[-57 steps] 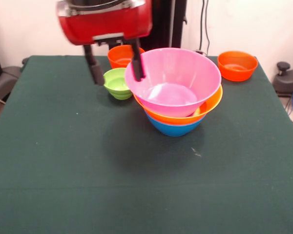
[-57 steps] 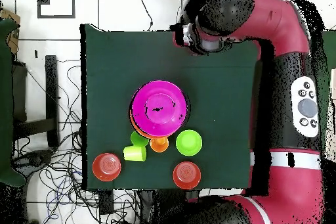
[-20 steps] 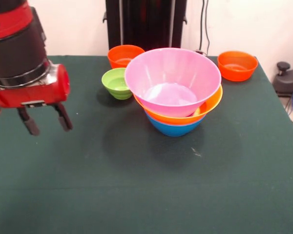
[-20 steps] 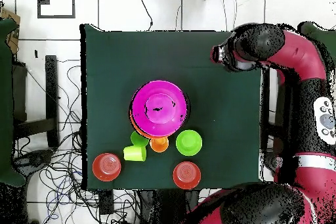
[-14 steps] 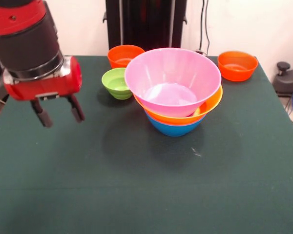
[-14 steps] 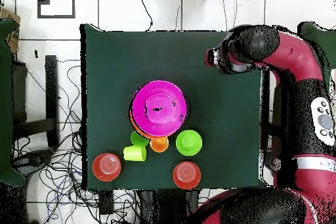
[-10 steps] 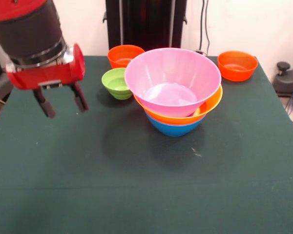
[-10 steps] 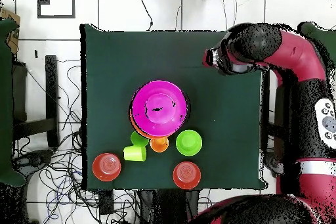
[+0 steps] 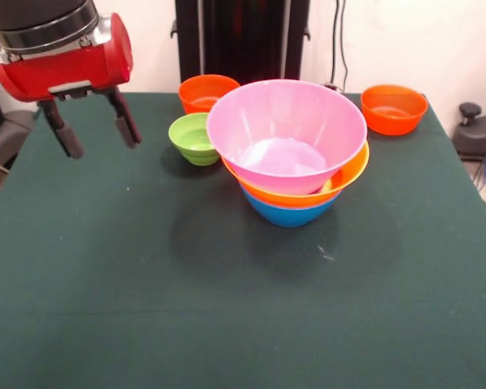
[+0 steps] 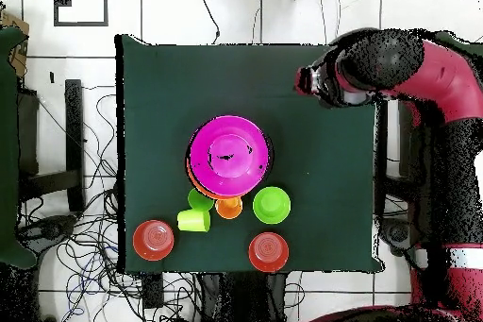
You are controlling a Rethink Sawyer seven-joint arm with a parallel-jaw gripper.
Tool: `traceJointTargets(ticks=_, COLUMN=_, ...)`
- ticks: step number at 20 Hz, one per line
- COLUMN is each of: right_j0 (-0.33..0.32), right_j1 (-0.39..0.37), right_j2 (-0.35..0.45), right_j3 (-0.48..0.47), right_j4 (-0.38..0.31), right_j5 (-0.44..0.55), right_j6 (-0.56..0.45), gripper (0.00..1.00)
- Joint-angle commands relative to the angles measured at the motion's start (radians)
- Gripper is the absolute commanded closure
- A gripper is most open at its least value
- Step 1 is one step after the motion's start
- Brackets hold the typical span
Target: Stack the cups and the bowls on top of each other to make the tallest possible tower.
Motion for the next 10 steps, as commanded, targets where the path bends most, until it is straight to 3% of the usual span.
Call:
traceJointTargets(ticks=1, right_j0=-0.010, right_j1=0.060, right_j2=0.063, right_j3=0.168, right_j4=-0.008, right_j5=-0.025, right_j6=-0.227, gripper=0.00)
traceJointTargets(ticks=10, right_j0=-0.026, right_j1=0.062, right_j2=0.081, right_j3=0.227, right_j4=-0.038, right_j5=0.020, right_j6=-0.240, gripper=0.00)
